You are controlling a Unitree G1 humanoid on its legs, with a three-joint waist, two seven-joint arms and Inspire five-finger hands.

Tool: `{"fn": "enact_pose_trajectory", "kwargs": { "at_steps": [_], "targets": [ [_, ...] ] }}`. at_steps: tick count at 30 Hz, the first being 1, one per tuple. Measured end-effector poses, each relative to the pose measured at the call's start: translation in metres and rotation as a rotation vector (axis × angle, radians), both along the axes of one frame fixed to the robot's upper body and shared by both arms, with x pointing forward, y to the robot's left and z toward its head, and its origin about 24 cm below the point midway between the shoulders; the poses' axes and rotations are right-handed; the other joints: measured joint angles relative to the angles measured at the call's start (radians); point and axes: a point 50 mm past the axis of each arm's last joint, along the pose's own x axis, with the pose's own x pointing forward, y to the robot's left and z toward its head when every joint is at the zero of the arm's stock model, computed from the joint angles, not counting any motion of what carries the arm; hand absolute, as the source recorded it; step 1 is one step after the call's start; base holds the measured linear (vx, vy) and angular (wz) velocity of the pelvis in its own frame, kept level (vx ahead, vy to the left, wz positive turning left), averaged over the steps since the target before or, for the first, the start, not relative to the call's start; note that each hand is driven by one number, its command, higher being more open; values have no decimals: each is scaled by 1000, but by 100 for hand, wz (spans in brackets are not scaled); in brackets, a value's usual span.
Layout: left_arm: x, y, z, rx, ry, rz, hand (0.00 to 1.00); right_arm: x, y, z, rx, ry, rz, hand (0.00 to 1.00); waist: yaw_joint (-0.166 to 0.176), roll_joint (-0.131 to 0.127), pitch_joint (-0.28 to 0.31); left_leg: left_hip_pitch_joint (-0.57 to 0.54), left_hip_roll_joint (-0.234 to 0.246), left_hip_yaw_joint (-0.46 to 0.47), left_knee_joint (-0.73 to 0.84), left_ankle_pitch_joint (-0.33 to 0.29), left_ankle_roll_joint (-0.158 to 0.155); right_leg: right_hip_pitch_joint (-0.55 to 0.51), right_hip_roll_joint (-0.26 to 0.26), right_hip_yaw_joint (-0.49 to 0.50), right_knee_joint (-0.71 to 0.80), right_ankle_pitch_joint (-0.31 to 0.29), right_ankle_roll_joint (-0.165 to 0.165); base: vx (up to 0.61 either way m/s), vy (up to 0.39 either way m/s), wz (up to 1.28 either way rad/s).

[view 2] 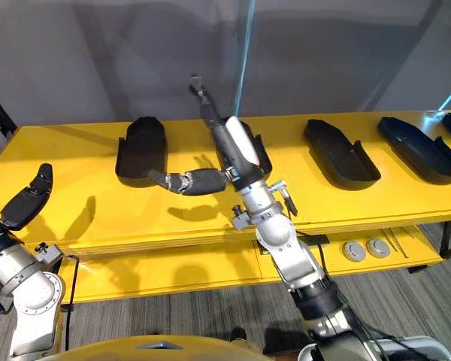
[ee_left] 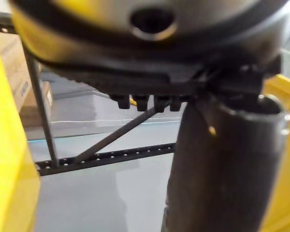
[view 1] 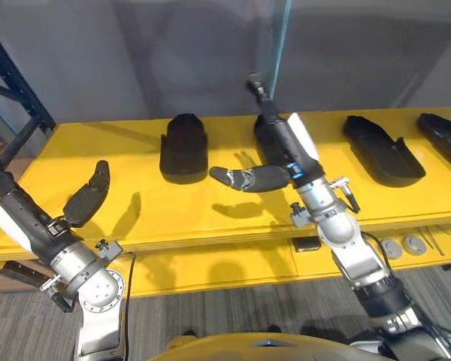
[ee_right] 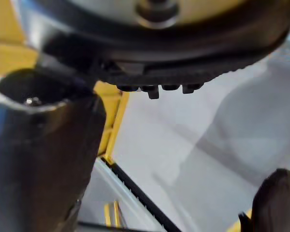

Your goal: Walk over and take three plastic housings, then place them on the shelf

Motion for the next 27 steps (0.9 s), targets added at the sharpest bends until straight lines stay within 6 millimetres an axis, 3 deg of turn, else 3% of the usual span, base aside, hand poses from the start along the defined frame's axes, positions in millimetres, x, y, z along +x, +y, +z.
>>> {"fn": "enact_pose_trajectory", "kwargs": {
  "at_steps": [4, 10, 17, 27],
  "targets": [
    [2, -1, -12, -11, 51, -10, 100, 23, 15, -20, -231, 69, 27, 100, 40, -16, 9, -1, -1, -16, -12, 10, -2, 4, 0, -16, 0, 0, -1, 1, -2, 13],
    [3, -4, -14, -9, 55, -40, 100, 40, 38, -36, -481, 101, 98, 100, 79, -32, 34, -2, -2, -37, -16, 14, -2, 11, -1, -36, 0, -4, -2, 14, 1, 11],
    [4, -5, -13, -6, 48, -76, 100, 58, 38, -37, -617, 87, 61, 100, 100, -35, 55, -5, -3, -58, -16, 11, -3, 20, -2, -60, 0, -15, 0, 13, 0, 9],
    [5, -6, -13, -8, 57, -101, 100, 63, 49, -33, -730, 90, 122, 100, 111, -47, 83, -4, -2, -68, 5, -7, -6, 36, -3, -71, 0, -25, -2, 12, 1, 2]
  ]
}}
